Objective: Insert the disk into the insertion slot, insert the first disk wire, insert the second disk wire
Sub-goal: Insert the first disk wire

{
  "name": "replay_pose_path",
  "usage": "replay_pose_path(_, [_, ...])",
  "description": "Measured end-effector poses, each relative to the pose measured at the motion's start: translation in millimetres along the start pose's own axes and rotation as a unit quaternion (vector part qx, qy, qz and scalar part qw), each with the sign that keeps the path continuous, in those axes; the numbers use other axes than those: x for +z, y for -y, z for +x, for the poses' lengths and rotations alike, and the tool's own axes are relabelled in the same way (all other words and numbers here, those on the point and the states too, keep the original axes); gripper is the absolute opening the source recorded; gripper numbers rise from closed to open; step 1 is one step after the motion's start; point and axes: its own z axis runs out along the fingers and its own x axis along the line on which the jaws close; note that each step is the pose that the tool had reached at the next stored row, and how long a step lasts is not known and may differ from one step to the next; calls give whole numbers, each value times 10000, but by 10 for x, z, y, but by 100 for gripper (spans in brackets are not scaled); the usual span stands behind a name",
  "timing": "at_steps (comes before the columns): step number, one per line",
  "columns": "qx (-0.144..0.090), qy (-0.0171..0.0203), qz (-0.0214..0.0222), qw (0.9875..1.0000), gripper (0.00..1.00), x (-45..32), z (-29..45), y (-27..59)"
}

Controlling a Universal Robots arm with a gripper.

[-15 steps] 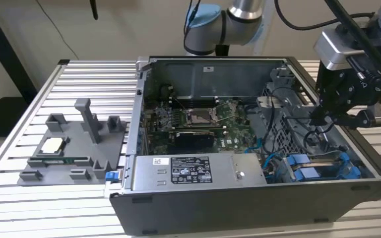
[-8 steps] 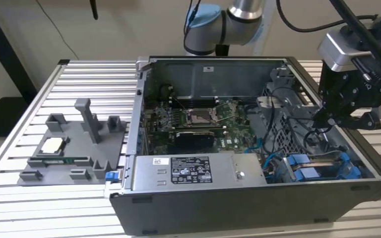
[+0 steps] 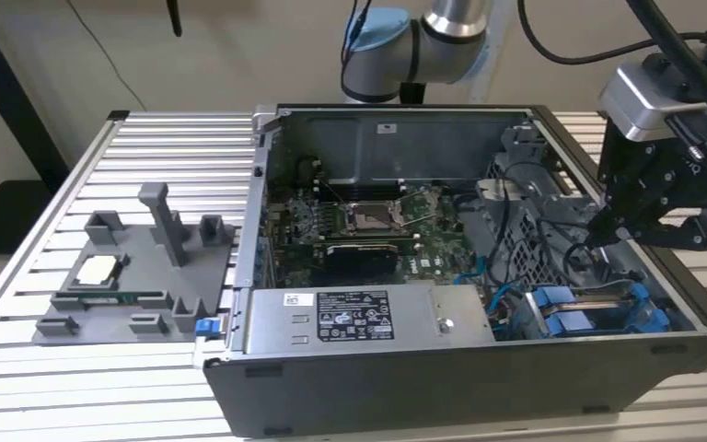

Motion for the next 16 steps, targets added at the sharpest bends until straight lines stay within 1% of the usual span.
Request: replay_pose_path(16, [0,0,0,10000,19,-26,122,7])
